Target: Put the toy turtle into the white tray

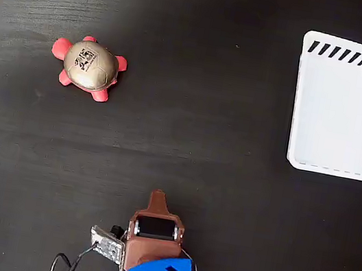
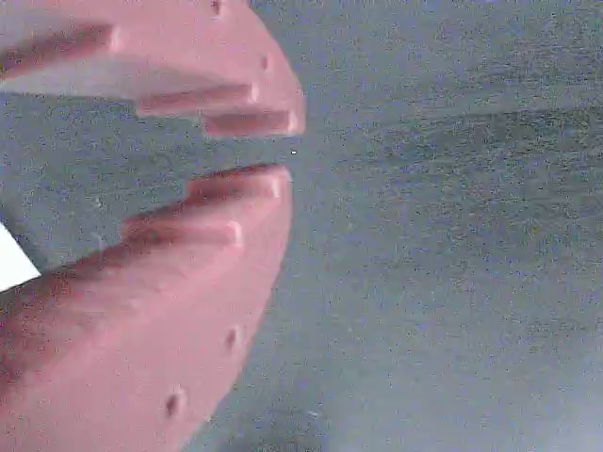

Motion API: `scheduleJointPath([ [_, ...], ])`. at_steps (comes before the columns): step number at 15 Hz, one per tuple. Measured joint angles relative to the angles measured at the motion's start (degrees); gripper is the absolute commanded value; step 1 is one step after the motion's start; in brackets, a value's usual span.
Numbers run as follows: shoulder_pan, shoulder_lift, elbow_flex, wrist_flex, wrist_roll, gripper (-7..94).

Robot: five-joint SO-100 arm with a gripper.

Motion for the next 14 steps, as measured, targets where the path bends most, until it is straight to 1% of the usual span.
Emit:
scheduleJointPath([
  [3,-1.93,0.00,0.00,0.00,-1.67,0],
  [11,-1.76,0.00,0.00,0.00,-1.67,0],
  [12,-1.76,-0.44,0.00,-0.44,-1.49,0],
  [14,-1.76,-4.57,-0.09,-5.10,0.18,0],
])
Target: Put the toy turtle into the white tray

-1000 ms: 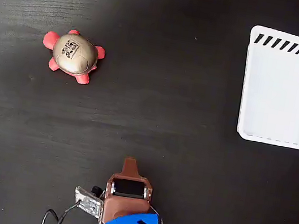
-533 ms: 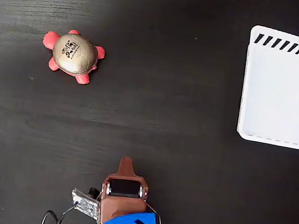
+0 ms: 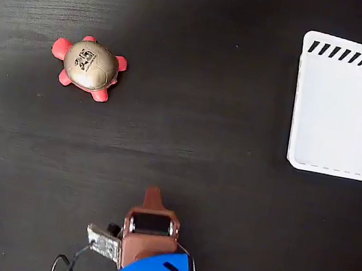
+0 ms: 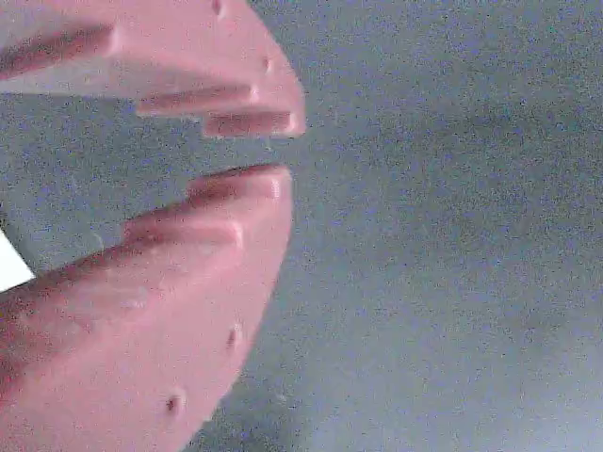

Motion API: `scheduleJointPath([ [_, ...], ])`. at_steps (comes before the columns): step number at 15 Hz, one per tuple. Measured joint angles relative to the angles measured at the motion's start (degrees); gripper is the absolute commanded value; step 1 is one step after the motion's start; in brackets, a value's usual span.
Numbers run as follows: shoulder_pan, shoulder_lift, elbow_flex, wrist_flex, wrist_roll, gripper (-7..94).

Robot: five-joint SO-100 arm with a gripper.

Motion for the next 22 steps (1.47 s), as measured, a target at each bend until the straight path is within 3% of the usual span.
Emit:
scheduleJointPath([
  [4,-2.37,-23.03,-14.94,-4.22,5.45,0],
  [10,-8.96,-67.15,-59.94,8.35,21.09,0],
  [13,-9.58,-85.17,-78.93,11.16,25.75,0],
  [22,-14.68,-107.40,-102.22,13.18,34.45,0],
])
